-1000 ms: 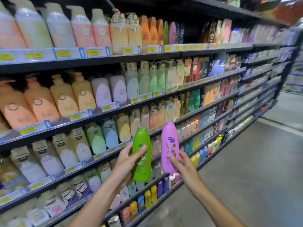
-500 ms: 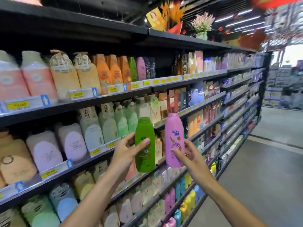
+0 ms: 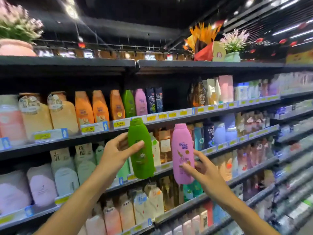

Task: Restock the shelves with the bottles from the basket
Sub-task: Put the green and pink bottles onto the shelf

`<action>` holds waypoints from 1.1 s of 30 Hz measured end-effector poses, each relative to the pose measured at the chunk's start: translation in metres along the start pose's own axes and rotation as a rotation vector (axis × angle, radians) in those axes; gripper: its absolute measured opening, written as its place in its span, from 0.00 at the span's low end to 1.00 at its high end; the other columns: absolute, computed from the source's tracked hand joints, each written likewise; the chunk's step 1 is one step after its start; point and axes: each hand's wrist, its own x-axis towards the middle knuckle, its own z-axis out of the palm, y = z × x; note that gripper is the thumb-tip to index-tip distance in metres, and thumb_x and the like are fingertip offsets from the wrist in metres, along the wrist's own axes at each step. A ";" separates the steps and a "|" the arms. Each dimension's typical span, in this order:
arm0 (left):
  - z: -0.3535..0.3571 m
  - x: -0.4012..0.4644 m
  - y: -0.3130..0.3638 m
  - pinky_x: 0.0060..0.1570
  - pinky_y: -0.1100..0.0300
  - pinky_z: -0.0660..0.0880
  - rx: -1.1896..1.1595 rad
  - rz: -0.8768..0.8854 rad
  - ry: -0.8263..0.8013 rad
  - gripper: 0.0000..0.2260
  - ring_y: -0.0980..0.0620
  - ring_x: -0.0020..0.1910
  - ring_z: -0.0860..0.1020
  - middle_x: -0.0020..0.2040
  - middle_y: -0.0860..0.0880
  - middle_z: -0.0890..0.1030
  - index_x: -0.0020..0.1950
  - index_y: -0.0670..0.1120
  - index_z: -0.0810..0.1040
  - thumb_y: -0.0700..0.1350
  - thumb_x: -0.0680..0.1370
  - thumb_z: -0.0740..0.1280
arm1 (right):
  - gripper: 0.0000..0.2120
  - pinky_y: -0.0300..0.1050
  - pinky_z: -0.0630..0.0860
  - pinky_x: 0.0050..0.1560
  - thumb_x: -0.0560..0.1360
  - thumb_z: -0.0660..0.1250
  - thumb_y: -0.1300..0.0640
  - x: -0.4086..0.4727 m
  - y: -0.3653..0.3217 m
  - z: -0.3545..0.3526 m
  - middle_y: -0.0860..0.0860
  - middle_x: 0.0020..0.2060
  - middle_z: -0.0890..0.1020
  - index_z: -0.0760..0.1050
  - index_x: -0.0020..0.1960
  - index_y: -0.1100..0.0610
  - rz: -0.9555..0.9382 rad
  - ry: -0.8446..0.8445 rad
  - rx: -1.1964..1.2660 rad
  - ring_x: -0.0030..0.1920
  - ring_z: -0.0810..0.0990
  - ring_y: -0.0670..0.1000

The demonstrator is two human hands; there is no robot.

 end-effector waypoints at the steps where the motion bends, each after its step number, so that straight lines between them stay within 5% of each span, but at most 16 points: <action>1: 0.003 0.008 0.004 0.52 0.64 0.80 0.014 0.012 0.020 0.17 0.54 0.54 0.85 0.54 0.51 0.87 0.59 0.46 0.83 0.43 0.71 0.76 | 0.22 0.42 0.82 0.54 0.73 0.72 0.54 0.012 0.000 -0.006 0.48 0.57 0.85 0.73 0.66 0.51 -0.005 -0.027 0.003 0.57 0.84 0.49; 7: 0.005 0.049 0.016 0.54 0.61 0.80 0.123 0.086 0.055 0.14 0.54 0.55 0.84 0.55 0.52 0.87 0.60 0.48 0.82 0.42 0.75 0.75 | 0.21 0.37 0.81 0.51 0.73 0.70 0.57 0.081 0.013 -0.014 0.47 0.55 0.86 0.73 0.66 0.52 -0.074 -0.110 0.032 0.56 0.84 0.47; 13: -0.016 0.104 0.027 0.51 0.66 0.78 0.265 0.239 0.101 0.17 0.56 0.53 0.84 0.54 0.51 0.87 0.61 0.45 0.80 0.40 0.73 0.76 | 0.23 0.46 0.81 0.58 0.73 0.71 0.57 0.154 0.019 -0.007 0.50 0.57 0.85 0.73 0.67 0.54 -0.157 -0.147 0.023 0.59 0.83 0.51; 21: -0.018 0.178 0.040 0.57 0.58 0.80 0.471 0.388 0.100 0.20 0.50 0.55 0.84 0.55 0.45 0.86 0.61 0.40 0.79 0.39 0.71 0.78 | 0.21 0.37 0.81 0.48 0.76 0.68 0.64 0.215 0.016 -0.010 0.51 0.54 0.87 0.71 0.68 0.59 -0.223 -0.221 0.091 0.54 0.86 0.49; 24: -0.013 0.198 0.039 0.57 0.60 0.80 0.533 0.394 0.099 0.21 0.52 0.56 0.84 0.56 0.46 0.85 0.63 0.40 0.78 0.37 0.72 0.78 | 0.22 0.39 0.82 0.47 0.75 0.69 0.62 0.236 0.017 -0.016 0.50 0.54 0.86 0.70 0.68 0.58 -0.239 -0.265 0.099 0.55 0.85 0.49; 29: -0.010 0.225 0.031 0.54 0.61 0.80 0.645 0.345 0.078 0.20 0.53 0.56 0.84 0.56 0.47 0.84 0.61 0.45 0.79 0.38 0.71 0.79 | 0.25 0.42 0.80 0.59 0.72 0.71 0.56 0.269 0.016 -0.029 0.49 0.57 0.85 0.71 0.68 0.55 -0.301 -0.292 0.069 0.58 0.84 0.48; 33: -0.009 0.235 0.023 0.58 0.54 0.80 0.826 0.327 0.095 0.21 0.53 0.56 0.83 0.56 0.51 0.85 0.62 0.48 0.81 0.45 0.71 0.80 | 0.24 0.36 0.80 0.55 0.73 0.71 0.57 0.283 0.021 -0.041 0.46 0.56 0.85 0.71 0.68 0.52 -0.324 -0.366 0.063 0.58 0.84 0.46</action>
